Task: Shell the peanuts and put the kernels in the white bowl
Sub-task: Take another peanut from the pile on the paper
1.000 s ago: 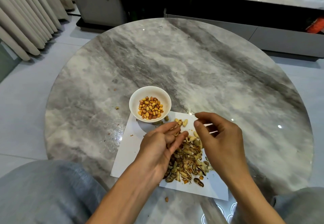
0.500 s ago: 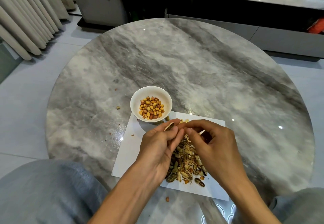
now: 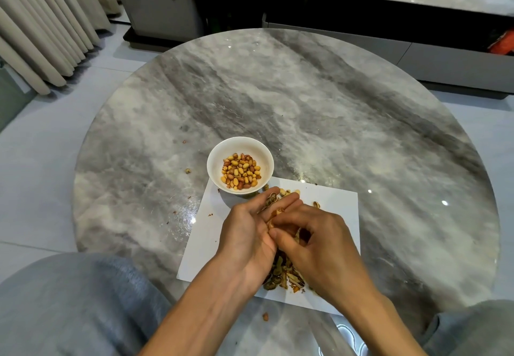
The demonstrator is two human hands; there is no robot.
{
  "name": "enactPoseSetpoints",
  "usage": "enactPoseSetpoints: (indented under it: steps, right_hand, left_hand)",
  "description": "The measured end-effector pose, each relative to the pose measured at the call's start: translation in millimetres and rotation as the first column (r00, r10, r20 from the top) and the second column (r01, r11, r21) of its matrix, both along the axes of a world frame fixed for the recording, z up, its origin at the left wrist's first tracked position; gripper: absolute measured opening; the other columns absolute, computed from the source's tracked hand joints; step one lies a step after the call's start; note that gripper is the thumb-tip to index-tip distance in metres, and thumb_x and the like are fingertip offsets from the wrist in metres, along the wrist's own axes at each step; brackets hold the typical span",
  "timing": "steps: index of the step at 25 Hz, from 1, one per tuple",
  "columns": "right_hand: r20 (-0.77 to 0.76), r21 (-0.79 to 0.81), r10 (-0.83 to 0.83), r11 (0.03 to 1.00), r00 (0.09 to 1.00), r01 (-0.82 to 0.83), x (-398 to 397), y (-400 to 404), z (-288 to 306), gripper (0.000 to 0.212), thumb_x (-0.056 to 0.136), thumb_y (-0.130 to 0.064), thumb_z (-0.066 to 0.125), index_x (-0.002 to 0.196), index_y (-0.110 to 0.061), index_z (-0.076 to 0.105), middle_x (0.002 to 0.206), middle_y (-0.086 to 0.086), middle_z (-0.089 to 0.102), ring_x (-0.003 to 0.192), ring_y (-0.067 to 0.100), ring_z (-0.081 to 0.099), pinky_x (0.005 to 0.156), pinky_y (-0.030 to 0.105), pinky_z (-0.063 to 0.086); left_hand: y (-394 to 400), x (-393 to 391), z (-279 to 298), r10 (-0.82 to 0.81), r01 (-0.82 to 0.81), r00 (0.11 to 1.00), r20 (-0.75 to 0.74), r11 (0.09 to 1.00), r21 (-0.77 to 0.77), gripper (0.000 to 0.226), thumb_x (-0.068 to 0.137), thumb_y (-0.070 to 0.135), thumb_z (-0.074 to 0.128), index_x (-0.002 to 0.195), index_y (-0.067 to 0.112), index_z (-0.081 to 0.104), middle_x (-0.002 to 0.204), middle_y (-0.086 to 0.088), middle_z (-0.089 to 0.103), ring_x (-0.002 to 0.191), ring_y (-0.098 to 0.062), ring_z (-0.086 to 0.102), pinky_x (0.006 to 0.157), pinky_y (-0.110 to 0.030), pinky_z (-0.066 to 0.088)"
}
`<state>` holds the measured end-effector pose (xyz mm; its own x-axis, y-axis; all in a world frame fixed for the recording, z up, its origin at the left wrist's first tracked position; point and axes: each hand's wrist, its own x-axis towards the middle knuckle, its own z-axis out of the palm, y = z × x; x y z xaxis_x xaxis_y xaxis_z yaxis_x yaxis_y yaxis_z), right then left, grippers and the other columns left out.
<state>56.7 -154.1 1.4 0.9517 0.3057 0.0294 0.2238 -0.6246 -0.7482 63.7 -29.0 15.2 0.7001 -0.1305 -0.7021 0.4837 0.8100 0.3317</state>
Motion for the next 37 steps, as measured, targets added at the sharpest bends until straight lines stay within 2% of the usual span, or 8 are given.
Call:
enactPoseSetpoints:
  steps: [5,10,14,20,25,29,34,37]
  right_hand:
    - [-0.063,-0.111,0.063,0.991,0.996,-0.069,-1,8,4,0.006,0.086,-0.027,0.058,0.082,-0.025,0.063,0.061,-0.011,0.053,0.061,0.008,0.051,0.053,0.019,0.033]
    - [-0.109,-0.250,0.227,0.936,0.968,-0.248,-12,16,-3,0.014,0.105,-0.026,0.032,0.113,-0.019,0.040,0.110,-0.005,0.050,0.097,0.013,0.051,0.071,0.028,0.036]
    - [-0.066,-0.291,0.257,0.919,0.964,-0.265,-10,17,-2,0.013,0.101,-0.023,0.031,0.109,-0.020,0.041,0.107,-0.002,0.051,0.097,0.018,0.050,0.076,0.037,0.045]
    - [-0.029,-0.217,0.261,0.941,0.965,-0.261,-1,23,-5,0.033,0.099,-0.031,0.021,0.106,-0.016,0.050,0.102,-0.003,0.055,0.092,0.016,0.051,0.075,0.033,0.046]
    - [-0.056,0.135,-0.034,0.990,0.998,0.041,-3,26,-5,0.016,0.099,-0.021,0.054,0.085,-0.019,0.062,0.075,-0.013,0.064,0.070,0.007,0.058,0.060,0.017,0.039]
    - [-0.384,0.473,-0.223,0.786,0.896,0.398,-1,22,6,0.019,0.091,-0.006,0.068,0.080,-0.018,0.077,0.068,-0.007,0.073,0.061,0.005,0.065,0.059,0.017,0.049]
    - [-0.500,0.528,-0.266,0.661,0.825,0.533,5,8,15,0.013,0.089,-0.009,0.070,0.080,-0.015,0.077,0.059,-0.001,0.065,0.049,0.011,0.050,0.045,0.024,0.043]
    - [-0.267,0.337,-0.441,0.790,0.857,0.512,10,-7,14,0.011,0.086,-0.019,0.076,0.085,-0.031,0.077,0.065,-0.005,0.066,0.051,0.008,0.050,0.052,0.029,0.046]
  left_hand:
    - [-6,-3,-1,-0.062,0.063,0.998,-0.029,0.997,0.051,0.032,0.100,0.019,0.047,0.122,0.001,0.062,0.111,-0.016,0.074,0.110,-0.027,0.069,0.086,-0.035,0.055]
    - [-6,-3,-5,-0.049,0.049,0.999,-0.006,0.996,0.069,0.032,0.099,0.017,0.048,0.124,0.001,0.062,0.112,-0.014,0.074,0.109,-0.023,0.070,0.076,-0.032,0.055]
    - [-6,-2,-4,-0.038,0.038,0.999,0.000,0.999,0.030,0.032,0.102,0.016,0.044,0.123,0.001,0.063,0.112,-0.015,0.074,0.109,-0.024,0.070,0.065,-0.029,0.060]
    - [-3,0,-4,0.016,-0.016,0.999,0.033,1.000,0.019,0.032,0.101,0.017,0.046,0.121,0.001,0.066,0.112,-0.016,0.073,0.108,-0.023,0.070,0.085,-0.032,0.052]
    - [-4,1,0,0.052,-0.051,0.997,0.056,0.999,-0.015,0.035,0.102,0.019,0.042,0.121,0.000,0.064,0.115,-0.017,0.072,0.112,-0.024,0.068,0.086,-0.032,0.054]
    - [-2,0,1,0.086,-0.082,0.994,0.067,0.995,-0.059,0.040,0.103,0.024,0.039,0.121,-0.003,0.063,0.116,-0.021,0.071,0.114,-0.030,0.066,0.097,-0.037,0.051]
    - [-2,0,-1,0.112,-0.109,0.992,0.062,0.992,-0.060,0.041,0.103,0.023,0.042,0.125,-0.006,0.060,0.116,-0.024,0.070,0.101,-0.028,0.072,0.087,-0.035,0.058]
    - [-3,-1,-3,0.099,-0.097,0.994,0.047,0.995,-0.039,0.035,0.101,0.015,0.046,0.126,-0.004,0.060,0.114,-0.024,0.071,0.106,-0.031,0.071,0.097,-0.038,0.052]
